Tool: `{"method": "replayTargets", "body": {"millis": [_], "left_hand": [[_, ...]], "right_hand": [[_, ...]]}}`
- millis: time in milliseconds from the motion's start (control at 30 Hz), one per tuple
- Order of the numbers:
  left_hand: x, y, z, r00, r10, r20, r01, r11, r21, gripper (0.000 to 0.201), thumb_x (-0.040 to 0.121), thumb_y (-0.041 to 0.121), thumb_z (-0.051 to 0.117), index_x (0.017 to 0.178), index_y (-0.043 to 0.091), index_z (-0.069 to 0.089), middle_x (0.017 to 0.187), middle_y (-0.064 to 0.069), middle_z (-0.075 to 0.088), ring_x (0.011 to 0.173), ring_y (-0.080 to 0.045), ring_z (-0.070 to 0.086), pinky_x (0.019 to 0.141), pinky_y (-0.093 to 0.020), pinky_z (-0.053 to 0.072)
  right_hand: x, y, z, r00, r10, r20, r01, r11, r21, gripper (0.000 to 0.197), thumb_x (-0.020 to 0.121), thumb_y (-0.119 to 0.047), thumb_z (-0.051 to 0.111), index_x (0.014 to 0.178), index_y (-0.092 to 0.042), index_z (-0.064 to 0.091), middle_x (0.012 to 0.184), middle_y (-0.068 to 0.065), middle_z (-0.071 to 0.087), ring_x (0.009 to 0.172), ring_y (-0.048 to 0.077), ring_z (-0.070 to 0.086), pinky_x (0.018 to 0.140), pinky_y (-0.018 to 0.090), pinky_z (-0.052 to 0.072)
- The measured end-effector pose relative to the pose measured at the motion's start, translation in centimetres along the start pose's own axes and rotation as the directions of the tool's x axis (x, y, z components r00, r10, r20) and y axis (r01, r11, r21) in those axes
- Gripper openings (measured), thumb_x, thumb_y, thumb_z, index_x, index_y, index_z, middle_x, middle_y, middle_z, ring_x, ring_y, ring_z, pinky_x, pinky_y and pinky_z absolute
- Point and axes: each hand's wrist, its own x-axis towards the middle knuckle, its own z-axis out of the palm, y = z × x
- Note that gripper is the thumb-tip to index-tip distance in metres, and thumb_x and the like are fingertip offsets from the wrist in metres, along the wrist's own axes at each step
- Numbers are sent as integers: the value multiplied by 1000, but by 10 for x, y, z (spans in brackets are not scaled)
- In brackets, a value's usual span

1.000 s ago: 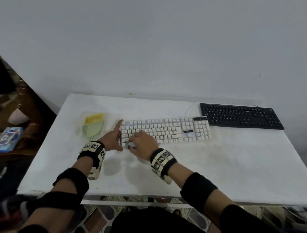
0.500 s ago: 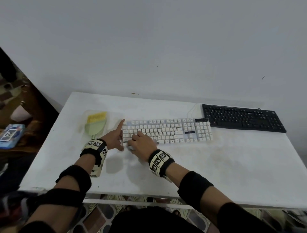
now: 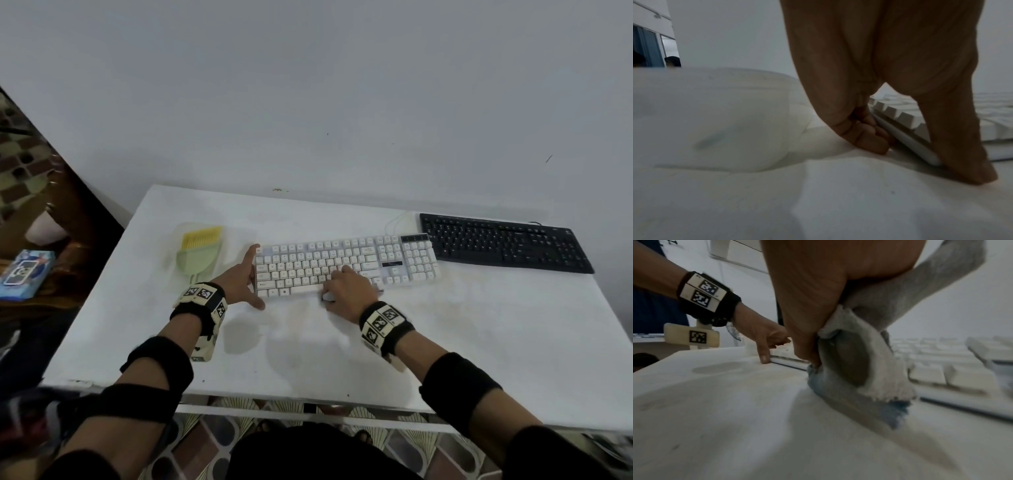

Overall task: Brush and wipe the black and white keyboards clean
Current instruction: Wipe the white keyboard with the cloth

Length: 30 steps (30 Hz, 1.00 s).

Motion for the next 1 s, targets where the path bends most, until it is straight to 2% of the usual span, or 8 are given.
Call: {"method": "replayTargets", "body": {"millis": [133,267,433,567,700,800,900,1000], "left_hand": [[5,-1,4,999,15,-47,-15,1000,12,147,63,8,97,161,29,-10,106,1,70,95,-14,66,93,-34,53],[3,1,6,996,48,-80,-46,999,30,142,64,5,96,161,27,-6,94,4,66,85,-7,61,74,-20,46],[2,2,2,998,24,-65,-21,999,47,143,67,5,94,162,27,-9,95,7,64,84,-1,57,82,-26,43],[6,2,-2,999,-4,-37,7,998,61,146,66,8,96,162,28,-12,100,1,67,86,-10,60,87,-30,45],[7,4,-5,1000,-9,-21,10,997,76,144,67,6,94,162,26,-13,94,6,65,81,-5,56,86,-30,44],[7,6,-6,1000,-6,-20,8,997,81,143,68,4,93,162,24,-13,90,9,63,78,-1,54,84,-28,42],[7,4,-7,1000,4,-26,-2,997,84,143,67,4,94,162,25,-12,90,6,66,78,-2,56,83,-29,43],[7,4,-6,1000,12,-24,-10,997,76,144,67,4,94,162,27,-12,92,2,68,79,-6,58,81,-28,43]], "right_hand": [[10,-12,-12,991,-133,7,133,991,17,22,94,-34,63,94,-14,71,92,6,64,95,28,54,65,36,43],[32,-51,-12,966,-250,63,249,968,17,22,94,-34,64,104,-18,75,100,5,64,99,27,52,70,38,46],[26,-23,-17,984,-146,105,148,989,-11,21,92,-35,64,105,-21,72,106,1,63,107,25,50,70,36,43],[-8,39,-26,991,-48,128,52,998,-25,18,90,-36,65,100,-22,70,101,-1,63,103,24,52,75,39,51],[-26,49,-18,994,-111,12,111,991,-80,11,83,-29,75,84,-19,71,86,0,63,87,27,58,55,30,38],[-20,34,-11,985,-171,-22,169,983,-70,13,76,-26,84,76,-21,72,78,-2,61,80,25,58,52,25,33],[-20,38,-19,996,-88,-26,87,994,-59,9,82,-32,77,82,-23,75,84,-4,60,89,23,56,57,28,36],[-40,69,-33,994,36,101,-29,997,-69,16,90,-39,67,98,-28,75,98,-7,57,105,19,49,71,31,39]]}}
